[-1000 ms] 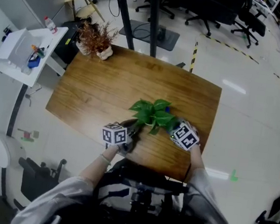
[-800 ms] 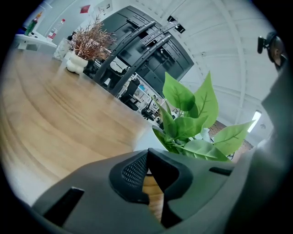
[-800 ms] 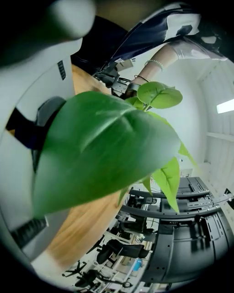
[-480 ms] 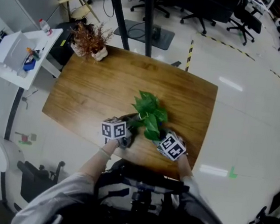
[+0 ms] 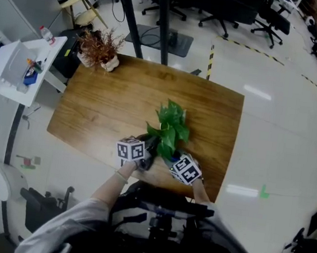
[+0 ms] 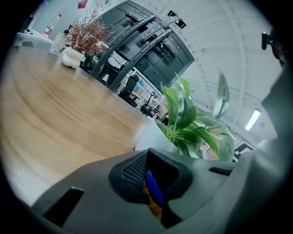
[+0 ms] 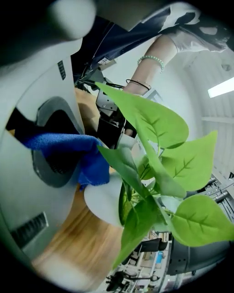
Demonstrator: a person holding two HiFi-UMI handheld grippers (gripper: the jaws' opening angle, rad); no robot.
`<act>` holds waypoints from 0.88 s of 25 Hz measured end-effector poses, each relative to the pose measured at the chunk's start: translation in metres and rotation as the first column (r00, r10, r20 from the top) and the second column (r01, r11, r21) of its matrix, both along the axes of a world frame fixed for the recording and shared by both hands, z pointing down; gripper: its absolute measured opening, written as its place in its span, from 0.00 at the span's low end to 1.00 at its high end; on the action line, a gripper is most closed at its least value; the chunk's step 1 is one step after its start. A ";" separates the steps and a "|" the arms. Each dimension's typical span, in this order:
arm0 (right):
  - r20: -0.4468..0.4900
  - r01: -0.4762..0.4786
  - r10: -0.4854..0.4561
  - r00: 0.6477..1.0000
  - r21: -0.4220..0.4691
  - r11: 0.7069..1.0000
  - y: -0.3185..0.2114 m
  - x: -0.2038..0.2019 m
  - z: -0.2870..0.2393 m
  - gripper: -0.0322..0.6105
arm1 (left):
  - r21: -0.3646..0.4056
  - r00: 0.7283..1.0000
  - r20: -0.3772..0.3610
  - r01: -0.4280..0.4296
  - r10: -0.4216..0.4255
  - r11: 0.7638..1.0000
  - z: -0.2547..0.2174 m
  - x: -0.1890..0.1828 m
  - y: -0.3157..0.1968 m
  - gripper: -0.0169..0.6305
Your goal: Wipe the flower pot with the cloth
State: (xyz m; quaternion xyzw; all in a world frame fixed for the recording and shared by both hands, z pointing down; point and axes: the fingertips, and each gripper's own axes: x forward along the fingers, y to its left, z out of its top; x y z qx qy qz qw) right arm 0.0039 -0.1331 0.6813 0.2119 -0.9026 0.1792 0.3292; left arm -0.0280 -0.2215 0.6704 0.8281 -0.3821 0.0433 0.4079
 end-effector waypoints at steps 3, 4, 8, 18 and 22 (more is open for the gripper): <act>0.017 -0.136 0.137 0.990 -0.035 0.990 0.000 0.010 -0.001 0.14 | 0.029 1.000 -0.006 -0.011 0.011 1.000 -0.008 -0.007 0.005 0.03; 0.024 -0.191 0.192 0.981 -0.051 0.980 0.002 0.014 0.000 0.14 | 0.044 1.000 0.004 -0.015 0.015 0.999 -0.012 -0.011 0.007 0.03; 0.065 -0.388 0.396 0.916 -0.107 0.915 0.019 0.030 -0.006 0.14 | 0.122 0.999 0.050 -0.021 0.015 0.992 -0.033 -0.024 0.016 0.03; 0.162 -0.704 0.715 0.680 -0.125 0.699 0.022 0.046 -0.037 0.14 | 0.205 0.995 0.022 -0.097 0.094 0.974 -0.061 -0.031 0.039 0.03; 0.194 -0.757 0.756 0.625 -0.087 0.648 0.017 0.046 -0.059 0.14 | 0.242 0.990 0.017 -0.140 0.140 0.960 -0.074 -0.026 0.051 0.03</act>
